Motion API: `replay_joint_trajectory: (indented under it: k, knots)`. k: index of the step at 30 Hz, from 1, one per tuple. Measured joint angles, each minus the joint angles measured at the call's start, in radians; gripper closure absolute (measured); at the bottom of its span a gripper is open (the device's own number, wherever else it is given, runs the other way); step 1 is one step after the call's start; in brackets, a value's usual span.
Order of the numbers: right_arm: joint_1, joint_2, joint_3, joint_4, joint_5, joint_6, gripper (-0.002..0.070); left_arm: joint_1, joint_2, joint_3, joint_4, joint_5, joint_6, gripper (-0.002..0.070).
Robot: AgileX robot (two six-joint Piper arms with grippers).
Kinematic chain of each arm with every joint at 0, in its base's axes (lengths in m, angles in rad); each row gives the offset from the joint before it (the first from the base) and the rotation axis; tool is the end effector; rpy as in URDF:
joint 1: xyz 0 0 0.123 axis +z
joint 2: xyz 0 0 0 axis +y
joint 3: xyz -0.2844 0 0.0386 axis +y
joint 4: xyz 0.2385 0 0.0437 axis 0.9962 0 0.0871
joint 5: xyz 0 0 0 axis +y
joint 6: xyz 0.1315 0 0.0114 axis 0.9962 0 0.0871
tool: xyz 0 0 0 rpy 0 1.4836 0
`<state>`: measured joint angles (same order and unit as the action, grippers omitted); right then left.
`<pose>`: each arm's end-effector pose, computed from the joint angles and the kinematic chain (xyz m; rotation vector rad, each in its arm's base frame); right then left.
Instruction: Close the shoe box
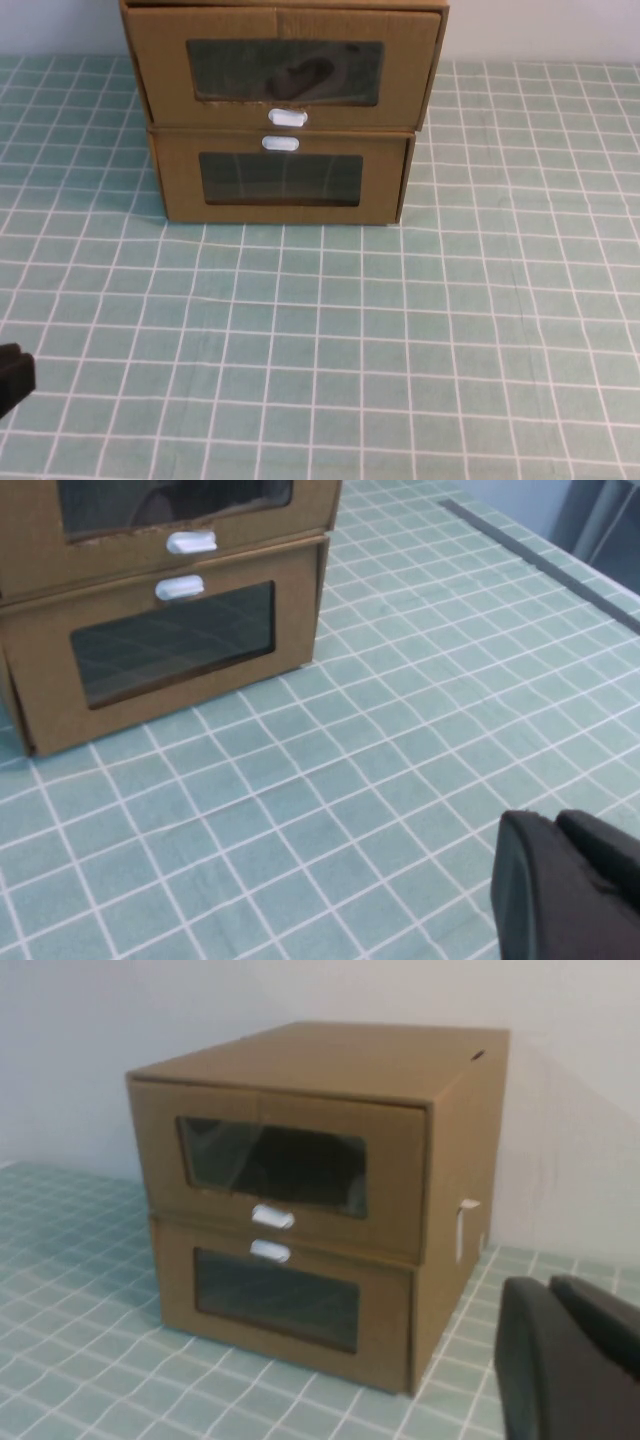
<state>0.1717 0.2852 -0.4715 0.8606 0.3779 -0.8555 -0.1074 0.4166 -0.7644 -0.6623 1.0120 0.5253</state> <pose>0.0832 0.0520 0.3297 -0.3802 1.5137 0.3305 0.0577 -0.0755 0.3451 0.5771 1.9189 -0.5396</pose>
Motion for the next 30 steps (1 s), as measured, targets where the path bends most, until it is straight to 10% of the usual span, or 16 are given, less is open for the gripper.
replay_joint_trajectory:
  k: [20, 30]
  knots:
    - [0.000, 0.000, 0.000, -0.011, 0.358, 0.000, 0.0690, 0.000, -0.011, 0.006, 0.025, -0.015, 0.000, 0.0678]
    - [0.000, 0.000, 0.000, -0.016, 0.364, 0.000, 0.0690, 0.000, -0.182, 0.190, 0.274, -0.262, -0.019, 0.0679]
